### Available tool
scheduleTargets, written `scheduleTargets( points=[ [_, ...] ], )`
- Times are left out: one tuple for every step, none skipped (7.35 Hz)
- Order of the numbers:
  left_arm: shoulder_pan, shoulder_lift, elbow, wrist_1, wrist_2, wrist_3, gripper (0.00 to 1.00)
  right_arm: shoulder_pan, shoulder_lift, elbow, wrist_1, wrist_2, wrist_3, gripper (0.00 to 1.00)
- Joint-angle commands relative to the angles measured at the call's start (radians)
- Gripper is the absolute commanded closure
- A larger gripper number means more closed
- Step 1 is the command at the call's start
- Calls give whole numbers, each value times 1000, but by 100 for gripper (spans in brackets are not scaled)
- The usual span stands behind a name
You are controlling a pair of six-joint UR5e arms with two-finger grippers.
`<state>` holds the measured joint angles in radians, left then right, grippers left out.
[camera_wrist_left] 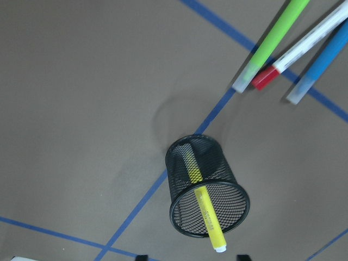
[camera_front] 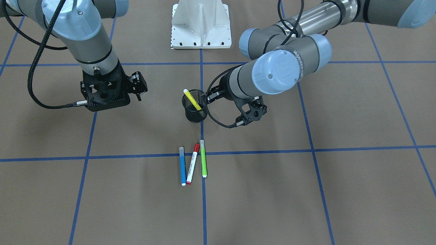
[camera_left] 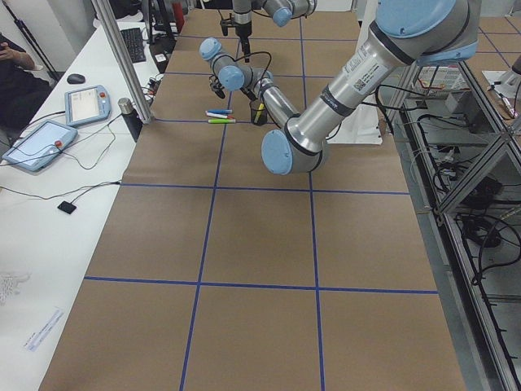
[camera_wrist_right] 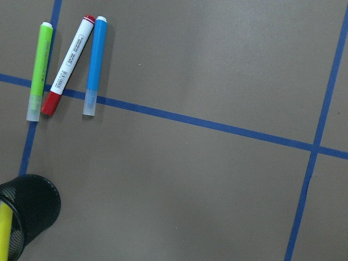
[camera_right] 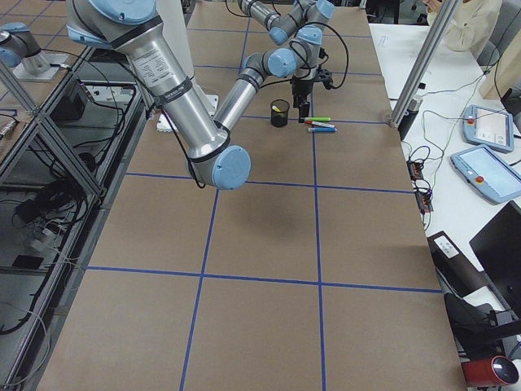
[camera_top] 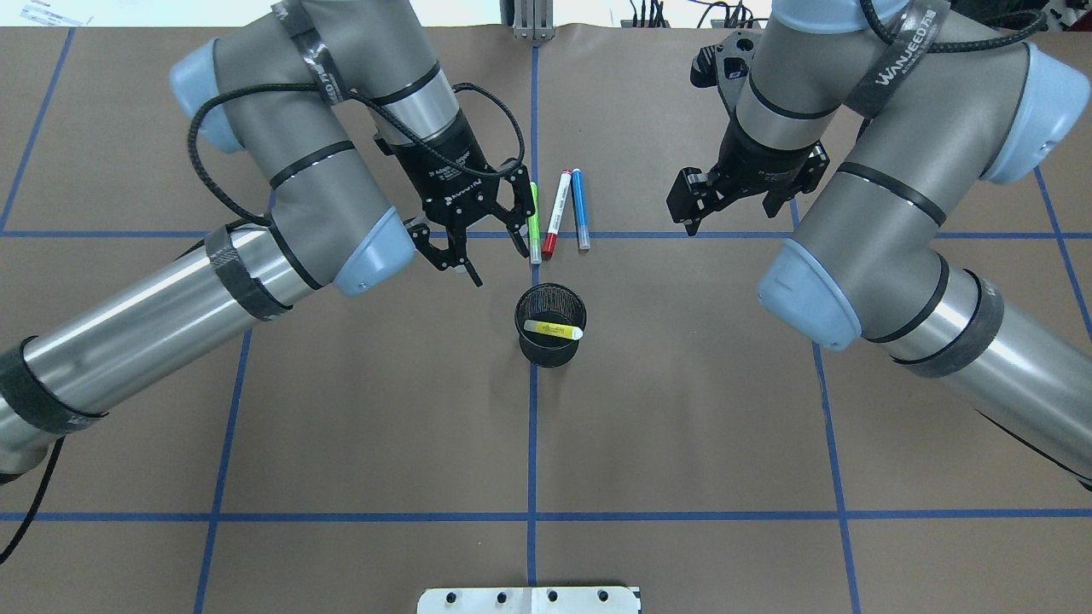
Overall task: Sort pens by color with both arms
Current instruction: 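Withdraw the right gripper while moving the left gripper over the cup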
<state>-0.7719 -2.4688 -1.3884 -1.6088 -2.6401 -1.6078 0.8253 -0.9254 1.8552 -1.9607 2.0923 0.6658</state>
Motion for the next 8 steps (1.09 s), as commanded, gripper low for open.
scheduleTargets(
  points=[
    [35,-89,119,0,3,-9,31,-6,-1,1,-1,-6,0,2],
    [37,-111,153,-5,3,-9,31,-6,-1,-1,-1,-6,0,2],
    [39,-120,175,-11,5,-9,27,-6,-1,1,-1,-6,0,2],
    [46,-122,183,-11,8,-9,16,-6,-1,2,-1,-6,0,2],
    [68,-122,198,-13,37,-8,14,-6,-1,2,-1,-6,0,2],
    [81,-122,204,-14,42,-4,15,-6,-1,2,-1,-6,-2,2],
    [92,-124,206,-14,42,-6,15,-6,-1,2,-1,-6,-2,2],
    [97,-127,206,-14,42,-7,16,-6,-1,-1,-1,-6,-8,2]
  ],
)
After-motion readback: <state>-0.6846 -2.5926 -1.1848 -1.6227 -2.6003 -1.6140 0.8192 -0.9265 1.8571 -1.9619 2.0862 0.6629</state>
